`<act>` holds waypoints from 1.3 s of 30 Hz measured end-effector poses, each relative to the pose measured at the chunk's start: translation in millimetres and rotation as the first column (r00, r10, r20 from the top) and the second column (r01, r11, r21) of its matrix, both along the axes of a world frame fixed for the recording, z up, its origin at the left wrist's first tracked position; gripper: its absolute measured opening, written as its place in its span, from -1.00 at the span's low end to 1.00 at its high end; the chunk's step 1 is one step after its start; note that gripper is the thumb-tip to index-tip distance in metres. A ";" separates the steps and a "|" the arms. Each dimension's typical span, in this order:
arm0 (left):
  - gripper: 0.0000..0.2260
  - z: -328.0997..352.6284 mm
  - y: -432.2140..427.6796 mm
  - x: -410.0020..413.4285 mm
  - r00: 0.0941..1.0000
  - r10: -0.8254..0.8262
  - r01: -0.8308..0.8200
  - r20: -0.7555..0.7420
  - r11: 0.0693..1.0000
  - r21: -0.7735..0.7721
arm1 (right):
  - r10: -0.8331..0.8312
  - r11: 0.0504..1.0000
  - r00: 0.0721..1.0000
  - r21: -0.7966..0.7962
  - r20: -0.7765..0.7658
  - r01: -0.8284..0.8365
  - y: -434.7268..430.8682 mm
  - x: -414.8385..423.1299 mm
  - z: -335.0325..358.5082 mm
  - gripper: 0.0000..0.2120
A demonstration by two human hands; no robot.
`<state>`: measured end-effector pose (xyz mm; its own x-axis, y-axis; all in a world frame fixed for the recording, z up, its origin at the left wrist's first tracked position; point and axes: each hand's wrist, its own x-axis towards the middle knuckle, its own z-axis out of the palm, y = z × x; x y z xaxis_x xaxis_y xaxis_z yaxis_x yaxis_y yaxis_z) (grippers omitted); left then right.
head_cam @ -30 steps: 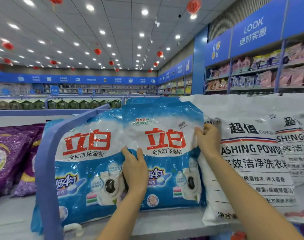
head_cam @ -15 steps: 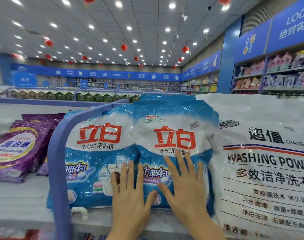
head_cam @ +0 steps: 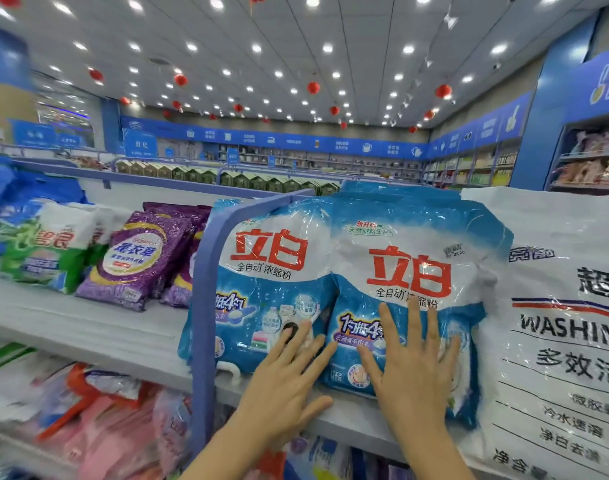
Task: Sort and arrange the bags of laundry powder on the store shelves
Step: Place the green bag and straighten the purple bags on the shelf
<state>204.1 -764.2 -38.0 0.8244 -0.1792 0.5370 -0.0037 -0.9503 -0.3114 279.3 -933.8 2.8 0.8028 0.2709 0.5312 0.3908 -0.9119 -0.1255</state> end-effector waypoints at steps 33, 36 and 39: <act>-0.66 -69.7 421.8 -654.3 0.283 0.924 0.193 0.259 0.209 -0.959 | 0.994 0.079 -0.052 0.968 -0.095 -0.239 544.4 -357.2 -92.8 -0.60; -0.62 -84.7 463.3 -673.4 0.181 0.959 0.215 0.220 0.180 -0.960 | 0.985 0.095 -0.123 0.971 -0.124 -0.220 610.8 -367.0 -106.5 -0.74; -0.57 -88.8 515.5 -678.4 0.102 0.978 0.200 0.181 0.158 -0.967 | 0.979 0.099 -0.154 0.973 -0.132 -0.207 684.5 -365.1 -117.7 -0.72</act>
